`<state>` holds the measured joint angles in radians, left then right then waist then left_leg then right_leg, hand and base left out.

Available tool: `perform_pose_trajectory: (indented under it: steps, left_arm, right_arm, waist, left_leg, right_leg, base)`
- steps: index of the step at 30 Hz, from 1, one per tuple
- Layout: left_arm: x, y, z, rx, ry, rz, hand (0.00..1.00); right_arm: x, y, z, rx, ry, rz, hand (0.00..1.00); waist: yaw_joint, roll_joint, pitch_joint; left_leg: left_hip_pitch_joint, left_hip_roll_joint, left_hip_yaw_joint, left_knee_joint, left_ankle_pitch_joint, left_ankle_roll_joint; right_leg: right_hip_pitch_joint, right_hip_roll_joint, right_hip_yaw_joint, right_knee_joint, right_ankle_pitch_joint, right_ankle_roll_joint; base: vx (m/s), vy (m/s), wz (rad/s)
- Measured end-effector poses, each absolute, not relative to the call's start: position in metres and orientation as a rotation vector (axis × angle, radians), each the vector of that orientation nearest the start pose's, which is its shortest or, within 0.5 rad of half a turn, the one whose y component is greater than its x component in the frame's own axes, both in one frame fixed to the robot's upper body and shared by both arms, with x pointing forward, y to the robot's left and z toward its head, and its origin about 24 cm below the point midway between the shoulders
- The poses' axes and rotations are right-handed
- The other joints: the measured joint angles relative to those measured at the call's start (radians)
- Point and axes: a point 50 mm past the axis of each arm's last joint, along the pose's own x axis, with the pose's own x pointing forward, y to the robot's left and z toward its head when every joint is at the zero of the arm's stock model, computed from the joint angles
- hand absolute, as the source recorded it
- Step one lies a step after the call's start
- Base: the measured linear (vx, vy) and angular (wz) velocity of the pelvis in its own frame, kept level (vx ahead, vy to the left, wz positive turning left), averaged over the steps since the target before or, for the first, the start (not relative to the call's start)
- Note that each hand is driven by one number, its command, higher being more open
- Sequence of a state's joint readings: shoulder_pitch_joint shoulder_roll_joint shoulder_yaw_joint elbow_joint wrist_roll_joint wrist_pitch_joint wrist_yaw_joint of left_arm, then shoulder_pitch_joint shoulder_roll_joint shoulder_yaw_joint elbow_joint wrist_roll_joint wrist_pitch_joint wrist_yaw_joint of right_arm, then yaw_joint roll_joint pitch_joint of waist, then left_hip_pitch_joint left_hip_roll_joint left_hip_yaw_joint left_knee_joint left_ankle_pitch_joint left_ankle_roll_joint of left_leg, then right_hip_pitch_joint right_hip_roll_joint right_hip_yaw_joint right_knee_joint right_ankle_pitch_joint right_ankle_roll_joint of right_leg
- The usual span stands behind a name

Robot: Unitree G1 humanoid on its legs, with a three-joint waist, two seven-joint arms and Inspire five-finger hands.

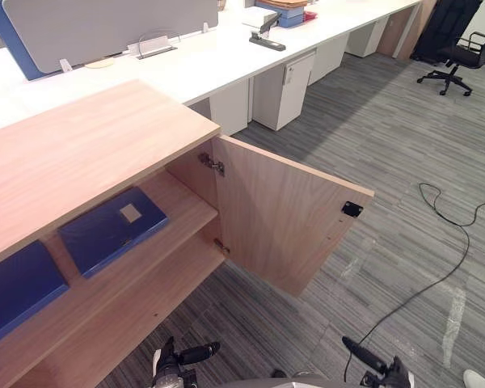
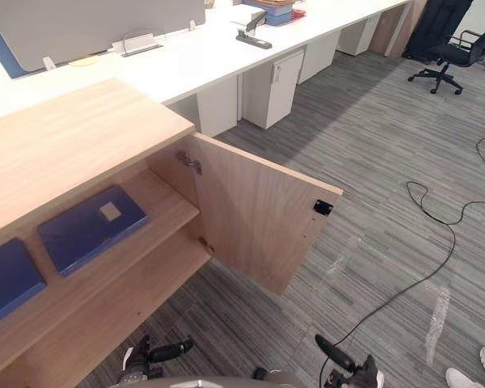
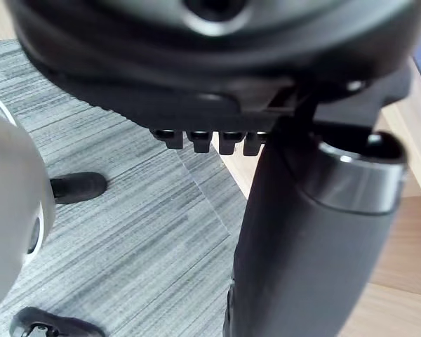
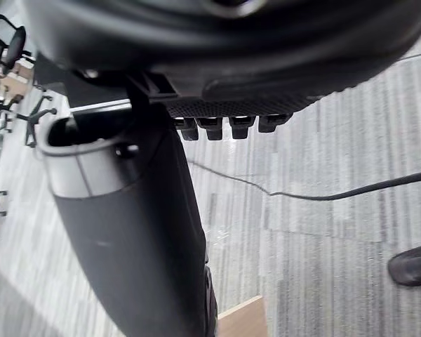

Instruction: Walk over to the cabinet, pick up the folder, carry it to the office cabinet, place the folder inside the office cabinet, then close the office cabinet door

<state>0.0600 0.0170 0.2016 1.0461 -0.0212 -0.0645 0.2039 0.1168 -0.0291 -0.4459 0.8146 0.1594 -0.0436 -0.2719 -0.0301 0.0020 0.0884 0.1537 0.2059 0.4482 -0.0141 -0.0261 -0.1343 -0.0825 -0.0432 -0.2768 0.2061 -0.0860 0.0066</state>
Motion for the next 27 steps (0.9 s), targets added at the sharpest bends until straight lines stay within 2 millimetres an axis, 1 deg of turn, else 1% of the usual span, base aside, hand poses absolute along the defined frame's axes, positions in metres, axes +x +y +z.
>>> perform_pose_trajectory:
  steps: [2, 3, 4, 5, 6, 8, 9, 10, 15, 16, 17, 18, 20, 22, 25, 27]
  left_arm:
    - [0.097, 0.197, -0.159, 0.030, 1.057, 0.400, 1.00]
    - [0.095, 0.198, -0.159, 0.036, 1.062, 0.396, 1.00]
    - [0.091, 0.199, -0.160, 0.048, 1.069, 0.388, 1.00]
    - [0.091, 0.200, -0.159, 0.062, 1.069, 0.379, 1.00]
    - [0.090, 0.201, -0.160, 0.064, 1.072, 0.378, 1.00]
    - [0.089, 0.201, -0.160, 0.060, 1.072, 0.371, 1.00]
    - [0.089, 0.201, -0.160, 0.058, 1.071, 0.368, 1.00]
    - [0.090, 0.201, -0.160, 0.055, 1.069, 0.363, 1.00]
    - [0.086, 0.203, -0.160, 0.051, 1.076, 0.365, 1.00]
    - [0.086, 0.204, -0.160, 0.051, 1.077, 0.368, 1.00]
    - [0.086, 0.204, -0.160, 0.050, 1.077, 0.368, 1.00]
    - [0.086, 0.204, -0.160, 0.050, 1.077, 0.371, 1.00]
    - [0.084, 0.206, -0.160, 0.054, 1.079, 0.372, 1.00]
    - [0.085, 0.206, -0.160, 0.053, 1.078, 0.373, 1.00]
    - [0.084, 0.206, -0.160, 0.036, 1.078, 0.384, 1.00]
    - [0.085, 0.206, -0.160, 0.032, 1.077, 0.386, 1.00]
  right_arm:
    - [0.125, -0.251, -0.122, 0.136, 0.784, -0.773, 1.00]
    - [0.130, -0.251, -0.119, 0.117, 0.766, -0.759, 1.00]
    - [0.139, -0.253, -0.113, 0.090, 0.728, -0.737, 1.00]
    - [0.151, -0.255, -0.106, 0.084, 0.688, -0.725, 1.00]
    - [0.158, -0.256, -0.102, 0.073, 0.670, -0.716, 1.00]
    - [0.179, -0.260, -0.089, 0.019, 0.607, -0.674, 1.00]
    - [0.184, -0.262, -0.086, 0.008, 0.590, -0.665, 1.00]
    - [0.196, -0.265, -0.077, -0.027, 0.552, -0.644, 1.00]
    - [0.226, -0.271, -0.054, -0.087, 0.460, -0.598, 1.00]
    - [0.236, -0.272, -0.046, -0.101, 0.427, -0.583, 1.00]
    - [0.240, -0.273, -0.042, -0.109, 0.416, -0.577, 1.00]
    - [0.248, -0.272, -0.036, -0.108, 0.393, -0.570, 1.00]
    - [0.257, -0.270, -0.031, -0.111, 0.373, -0.554, 1.00]
    - [0.275, -0.268, -0.021, -0.133, 0.351, -0.520, 1.00]
    - [0.289, -0.265, -0.013, -0.113, 0.342, -0.514, 1.00]
    - [0.295, -0.267, -0.012, -0.087, 0.353, -0.529, 1.00]
  waist:
    - [0.001, 0.003, -0.003]
    - [0.001, 0.004, -0.003]
    - [0.001, 0.006, -0.006]
    - [0.005, 0.006, -0.007]
    - [0.007, 0.007, -0.008]
    - [0.019, 0.008, -0.016]
    - [0.021, 0.008, -0.016]
    - [0.024, 0.009, -0.017]
    - [0.028, 0.012, -0.033]
    - [0.029, 0.013, -0.034]
    - [0.030, 0.014, -0.034]
    - [0.032, 0.015, -0.033]
    - [0.032, 0.016, -0.034]
    - [0.033, 0.017, -0.035]
    - [0.038, 0.017, -0.035]
    - [0.040, 0.018, -0.035]
  left_leg:
    - [-0.001, -0.005, -0.007, -0.004, 0.010, 0.003]
    - [-0.001, -0.005, -0.013, -0.007, 0.013, 0.002]
    - [-0.002, -0.006, -0.026, -0.019, 0.020, 0.002]
    - [-0.002, -0.008, -0.029, -0.029, 0.028, 0.002]
    - [-0.004, -0.009, -0.032, -0.033, 0.031, 0.004]
    - [-0.017, -0.015, -0.048, -0.043, 0.045, 0.009]
    - [-0.017, -0.016, -0.051, -0.046, 0.048, 0.011]
    - [-0.017, -0.020, -0.060, -0.050, 0.055, 0.015]
    - [-0.025, -0.031, -0.087, -0.051, 0.061, 0.023]
    - [-0.034, -0.035, -0.098, -0.051, 0.063, 0.027]
    - [-0.037, -0.037, -0.100, -0.051, 0.064, 0.028]
    - [-0.037, -0.038, -0.103, -0.051, 0.065, 0.029]
    - [-0.033, -0.038, -0.108, -0.051, 0.065, 0.029]
    - [-0.036, -0.040, -0.118, -0.051, 0.066, 0.030]
    - [-0.040, -0.041, -0.133, -0.051, 0.066, 0.031]
    - [-0.042, -0.041, -0.136, -0.051, 0.066, 0.031]
  right_leg:
    - [0.020, 0.000, -0.006, -0.034, 0.020, 0.001]
    - [0.025, 0.001, -0.011, -0.042, 0.025, 0.001]
    - [0.033, 0.003, -0.020, -0.059, 0.034, 0.000]
    - [0.032, 0.004, -0.024, -0.067, 0.042, 0.000]
    - [0.032, 0.005, -0.025, -0.073, 0.047, -0.002]
    - [0.034, 0.005, -0.037, -0.100, 0.070, -0.003]
    - [0.036, 0.006, -0.040, -0.105, 0.075, -0.003]
    - [0.047, 0.006, -0.047, -0.125, 0.090, -0.003]
    - [0.070, 0.002, -0.066, -0.175, 0.123, 0.003]
    - [0.072, 0.001, -0.071, -0.192, 0.133, 0.007]
    - [0.072, 0.000, -0.073, -0.197, 0.138, 0.006]
    - [0.077, 0.000, -0.076, -0.205, 0.145, 0.002]
    - [0.090, 0.002, -0.081, -0.220, 0.152, 0.003]
    - [0.099, 0.003, -0.090, -0.238, 0.160, 0.004]
    - [0.107, 0.003, -0.103, -0.247, 0.161, 0.005]
    - [0.113, 0.005, -0.106, -0.259, 0.167, 0.005]
  base:
    - [-0.01, 0.040, 0.09]
    - [-0.03, 0.017, 0.20]
    - [-0.05, 0.018, 0.19]
    - [-0.04, 0.015, 0.16]
    - [-0.06, 0.020, 0.11]
    - [-0.07, 0.013, 0.14]
    - [-0.07, 0.009, 0.18]
    - [-0.07, 0.007, 0.17]
    - [-0.07, 0.018, 0.14]
    - [-0.07, 0.018, 0.09]
    - [-0.07, 0.020, 0.10]
    - [-0.04, 0.012, 0.06]
    - [-0.03, 0.011, 0.08]
    - [-0.03, 0.011, 0.12]
    - [-0.02, 0.007, 0.14]
    - [-0.01, 0.012, 0.06]
